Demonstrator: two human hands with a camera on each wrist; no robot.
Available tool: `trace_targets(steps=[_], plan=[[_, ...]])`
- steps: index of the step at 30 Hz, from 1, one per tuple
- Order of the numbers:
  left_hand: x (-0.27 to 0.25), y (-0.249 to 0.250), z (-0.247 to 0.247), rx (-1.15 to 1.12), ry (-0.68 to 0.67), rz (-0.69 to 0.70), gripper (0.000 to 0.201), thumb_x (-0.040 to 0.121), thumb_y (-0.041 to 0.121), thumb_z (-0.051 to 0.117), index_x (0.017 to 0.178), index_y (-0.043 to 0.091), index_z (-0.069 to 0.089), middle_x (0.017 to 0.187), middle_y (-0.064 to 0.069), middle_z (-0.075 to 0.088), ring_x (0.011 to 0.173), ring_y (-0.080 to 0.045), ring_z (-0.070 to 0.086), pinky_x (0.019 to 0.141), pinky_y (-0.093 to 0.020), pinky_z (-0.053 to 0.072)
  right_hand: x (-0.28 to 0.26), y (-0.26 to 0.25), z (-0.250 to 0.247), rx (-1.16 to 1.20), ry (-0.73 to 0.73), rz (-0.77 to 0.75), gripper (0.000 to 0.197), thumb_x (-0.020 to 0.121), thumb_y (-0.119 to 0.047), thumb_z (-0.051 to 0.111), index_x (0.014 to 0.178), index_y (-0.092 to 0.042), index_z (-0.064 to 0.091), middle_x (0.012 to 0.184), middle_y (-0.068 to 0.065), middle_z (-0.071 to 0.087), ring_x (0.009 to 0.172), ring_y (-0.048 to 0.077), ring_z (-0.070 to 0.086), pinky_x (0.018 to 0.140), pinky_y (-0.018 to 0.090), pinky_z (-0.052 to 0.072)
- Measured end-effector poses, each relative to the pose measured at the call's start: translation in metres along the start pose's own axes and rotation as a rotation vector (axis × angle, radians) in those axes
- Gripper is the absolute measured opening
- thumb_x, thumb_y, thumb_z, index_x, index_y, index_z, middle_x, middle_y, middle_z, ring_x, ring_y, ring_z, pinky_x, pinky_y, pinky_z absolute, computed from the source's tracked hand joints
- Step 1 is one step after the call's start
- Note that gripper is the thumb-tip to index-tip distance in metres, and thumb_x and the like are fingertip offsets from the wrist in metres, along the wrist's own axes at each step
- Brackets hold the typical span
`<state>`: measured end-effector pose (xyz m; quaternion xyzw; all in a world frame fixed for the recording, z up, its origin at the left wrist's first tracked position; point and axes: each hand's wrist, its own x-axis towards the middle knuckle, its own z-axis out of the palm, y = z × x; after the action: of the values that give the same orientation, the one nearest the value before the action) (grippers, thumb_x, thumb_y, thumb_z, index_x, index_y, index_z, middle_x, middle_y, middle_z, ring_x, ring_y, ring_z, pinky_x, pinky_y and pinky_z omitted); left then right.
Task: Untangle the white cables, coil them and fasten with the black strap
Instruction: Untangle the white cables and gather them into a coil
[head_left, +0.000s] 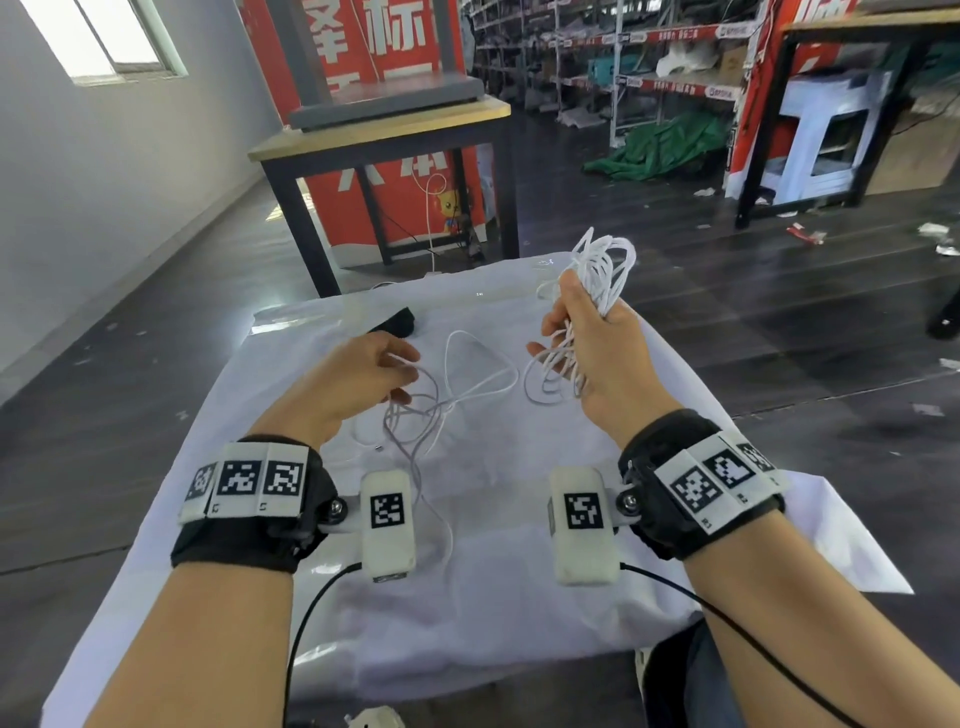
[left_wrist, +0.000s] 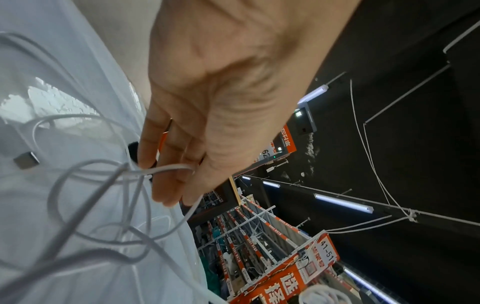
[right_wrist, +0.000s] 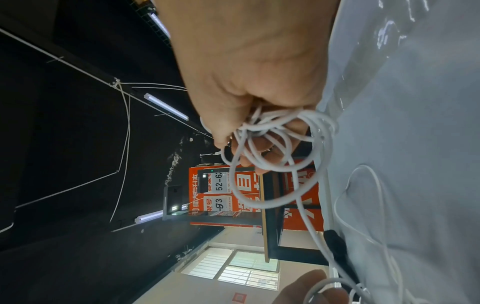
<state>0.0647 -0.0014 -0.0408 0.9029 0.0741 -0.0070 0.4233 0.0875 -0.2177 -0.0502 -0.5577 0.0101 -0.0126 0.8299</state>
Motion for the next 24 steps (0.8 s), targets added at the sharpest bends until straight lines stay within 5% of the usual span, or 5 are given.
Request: trace_targets(steps=[5,9,14,18,24], plan=[[-0.007,0.002,0.003,0.251,-0.161,0.061,0.02,0.088,0.017,0.067,0.108,0.014,0.065,0.092,0.002,0.068,0.071,-0.01,0.065,0.072,-0.017,0.047,-0.006,0.002,0.0,-0.321,-0.139,0.021,0.04,0.095,-0.04,0.053,0.07,-0.01,0.063,0.079,-0.001,0.068,0.05,0.009,0.046,0.05,0.021,0.046],[-0.006,-0.003,0.009,0.383,-0.176,0.02,0.037,0.088,0.013,0.066,0.123,0.019,0.055,0.109,0.004,0.052,0.067,-0.01,0.063,0.065,-0.017,0.043,-0.009,0.007,0.001,-0.465,-0.324,0.053,0.039,0.096,-0.038,0.053,0.069,-0.011,0.065,0.094,0.004,0.074,0.051,0.007,0.052,0.045,0.016,0.044],[-0.001,-0.013,0.009,0.427,-0.227,-0.032,0.047,0.088,0.006,0.064,0.133,0.013,0.051,0.134,-0.003,0.051,0.058,-0.012,0.06,0.063,-0.02,0.047,-0.014,0.012,0.001,-0.634,-0.537,0.159,0.037,0.097,-0.034,0.052,0.074,-0.007,0.064,0.102,0.008,0.072,0.065,-0.006,0.063,0.047,0.014,0.046],[-0.002,-0.012,0.006,0.642,-0.271,0.041,0.042,0.084,0.019,0.072,0.125,0.024,0.062,0.128,0.002,0.053,0.104,-0.017,0.058,0.088,-0.025,0.043,-0.019,0.014,0.002,-0.728,-0.635,0.197,0.035,0.096,-0.032,0.054,0.087,0.0,0.065,0.101,0.013,0.072,0.043,-0.005,0.053,0.044,0.013,0.043],[-0.006,-0.009,0.002,0.87,-0.293,0.009,0.029,0.084,0.036,0.069,0.108,0.018,0.069,0.096,0.005,0.061,0.089,-0.014,0.054,0.075,-0.024,0.036,-0.017,0.022,0.003,-0.94,-0.751,0.203,0.044,0.093,-0.04,0.056,0.091,0.001,0.071,0.096,0.003,0.075,0.059,0.01,0.054,0.054,0.017,0.044]])
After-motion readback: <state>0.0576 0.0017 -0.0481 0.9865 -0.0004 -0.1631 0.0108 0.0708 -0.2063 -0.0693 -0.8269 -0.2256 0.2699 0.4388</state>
